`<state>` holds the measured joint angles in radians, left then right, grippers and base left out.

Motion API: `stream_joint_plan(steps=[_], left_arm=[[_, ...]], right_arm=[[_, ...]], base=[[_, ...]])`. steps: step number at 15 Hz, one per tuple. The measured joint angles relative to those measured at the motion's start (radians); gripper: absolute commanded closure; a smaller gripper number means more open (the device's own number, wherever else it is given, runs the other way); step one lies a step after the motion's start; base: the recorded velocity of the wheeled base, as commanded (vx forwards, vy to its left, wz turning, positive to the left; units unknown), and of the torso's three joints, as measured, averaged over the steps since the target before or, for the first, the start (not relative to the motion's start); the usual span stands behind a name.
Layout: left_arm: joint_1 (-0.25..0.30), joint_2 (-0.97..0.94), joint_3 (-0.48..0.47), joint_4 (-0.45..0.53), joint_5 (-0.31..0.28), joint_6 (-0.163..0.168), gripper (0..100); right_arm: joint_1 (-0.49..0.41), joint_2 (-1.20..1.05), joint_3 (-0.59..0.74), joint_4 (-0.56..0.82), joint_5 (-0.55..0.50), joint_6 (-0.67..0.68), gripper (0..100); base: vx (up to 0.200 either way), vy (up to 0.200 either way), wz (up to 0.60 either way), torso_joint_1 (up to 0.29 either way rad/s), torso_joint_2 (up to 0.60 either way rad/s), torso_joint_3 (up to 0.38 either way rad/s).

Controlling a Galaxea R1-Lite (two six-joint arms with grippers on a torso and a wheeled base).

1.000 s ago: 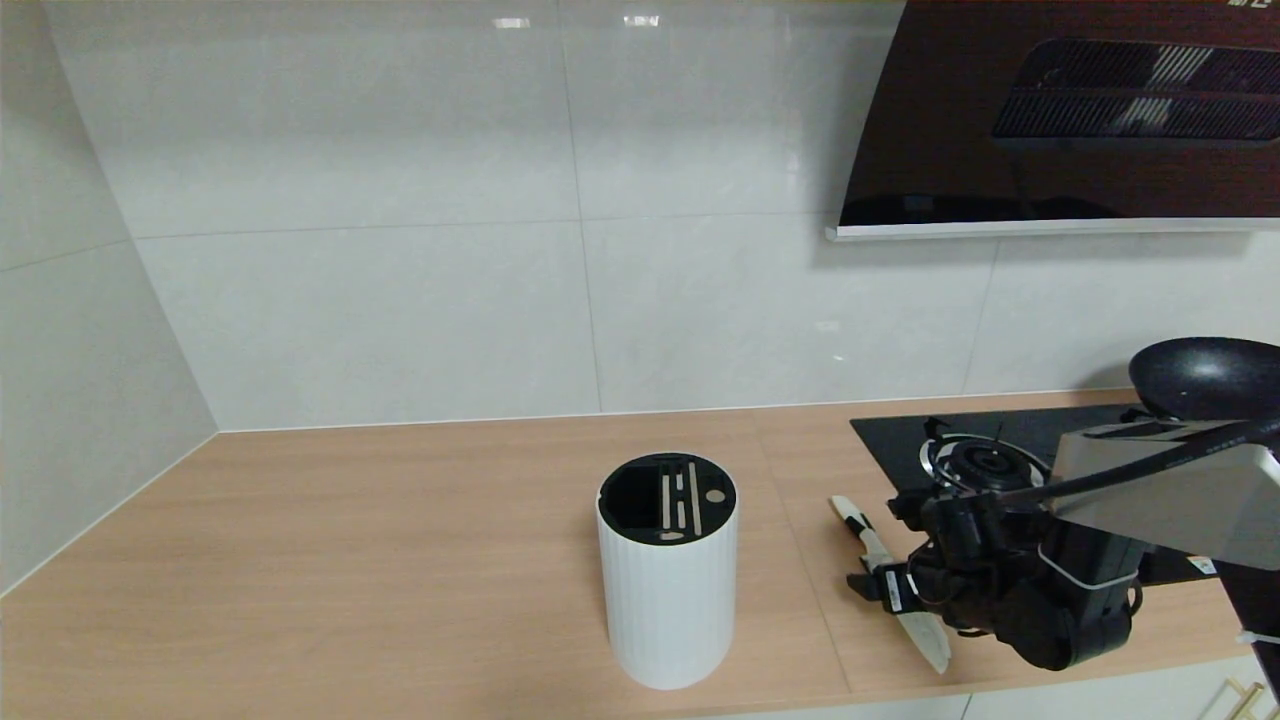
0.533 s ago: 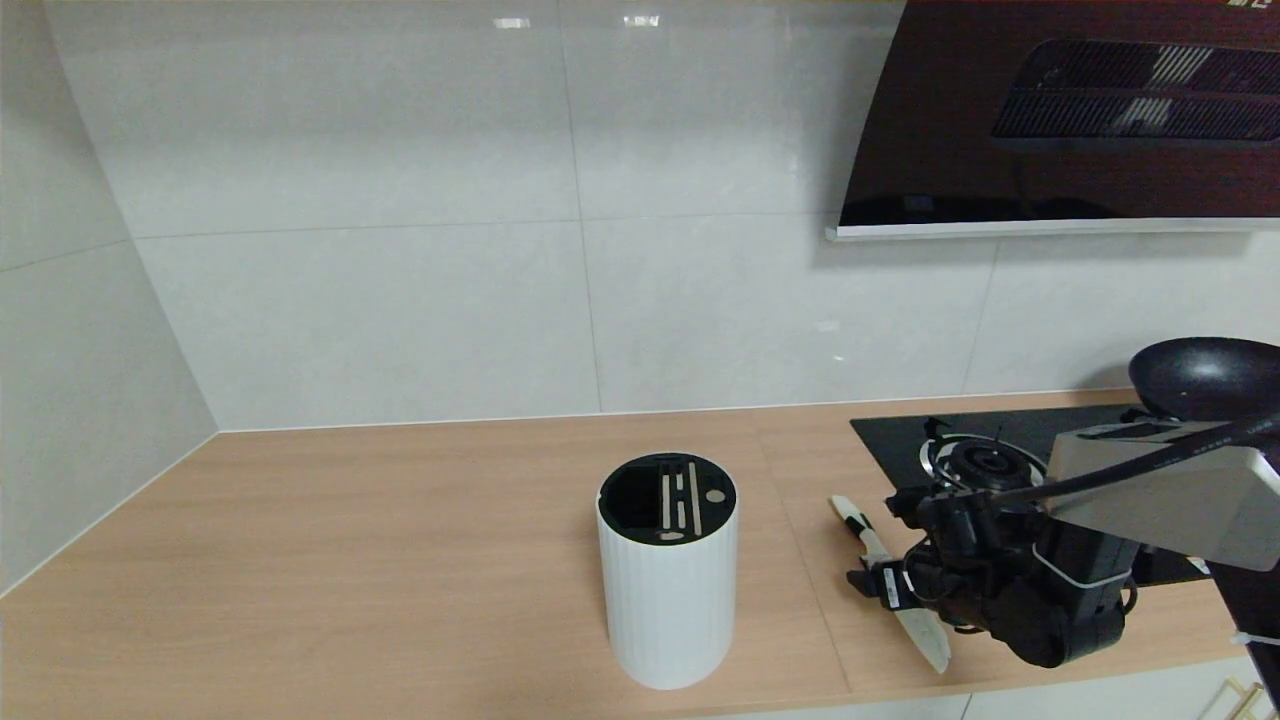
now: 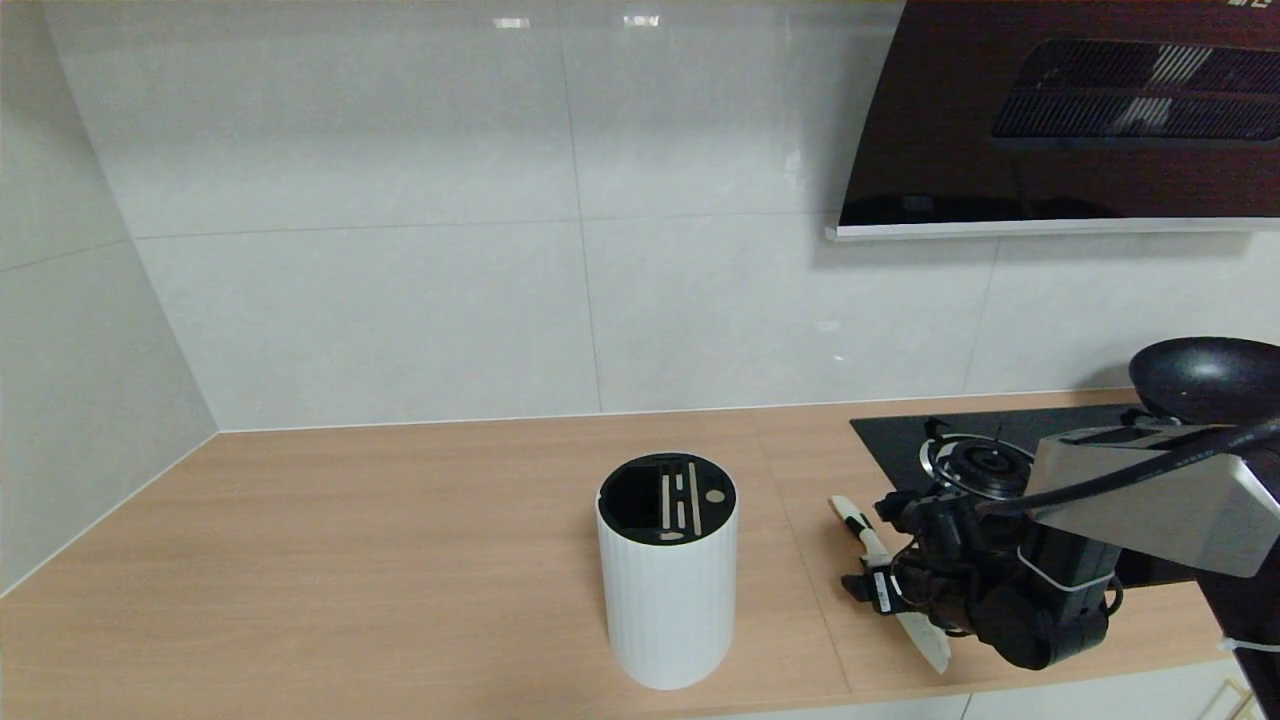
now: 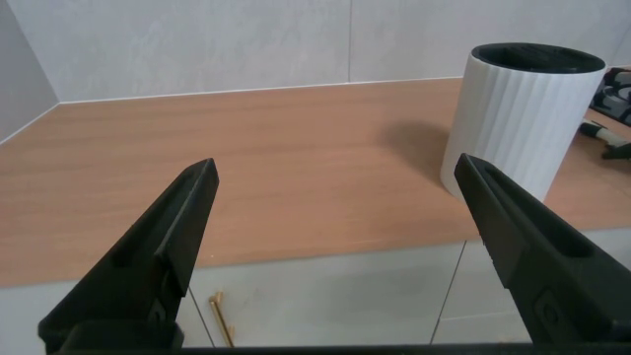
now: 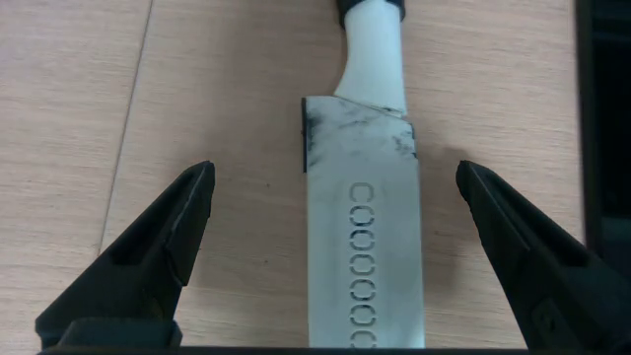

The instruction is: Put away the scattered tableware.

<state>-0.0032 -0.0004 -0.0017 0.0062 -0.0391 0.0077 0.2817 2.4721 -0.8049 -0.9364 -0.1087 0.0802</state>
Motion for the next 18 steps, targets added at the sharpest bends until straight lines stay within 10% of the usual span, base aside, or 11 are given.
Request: stream_joint_plan(steps=[4,5,18], left_arm=[[0.000,0.000,0.000,0.000,0.001,0.000,0],[0.000,0.000,0.000,0.000,0.001,0.000,0],[0.000,0.000,0.000,0.000,0.000,0.000,0]], right_arm=[[0.000,0.007,-0.002,-0.001,-0.010,-0.001,0],[0.000,0.009,-0.004,-0.001,-0.011,0.000,100],[-0.002,0.004,-0.004,-0.007,-0.030,0.008,100]], base=[[0.000,0.000,0.00,0.000,0.00,0.000],[0.000,0.000,0.00,0.000,0.00,0.000],[0.000,0.000,0.00,0.000,0.00,0.000]])
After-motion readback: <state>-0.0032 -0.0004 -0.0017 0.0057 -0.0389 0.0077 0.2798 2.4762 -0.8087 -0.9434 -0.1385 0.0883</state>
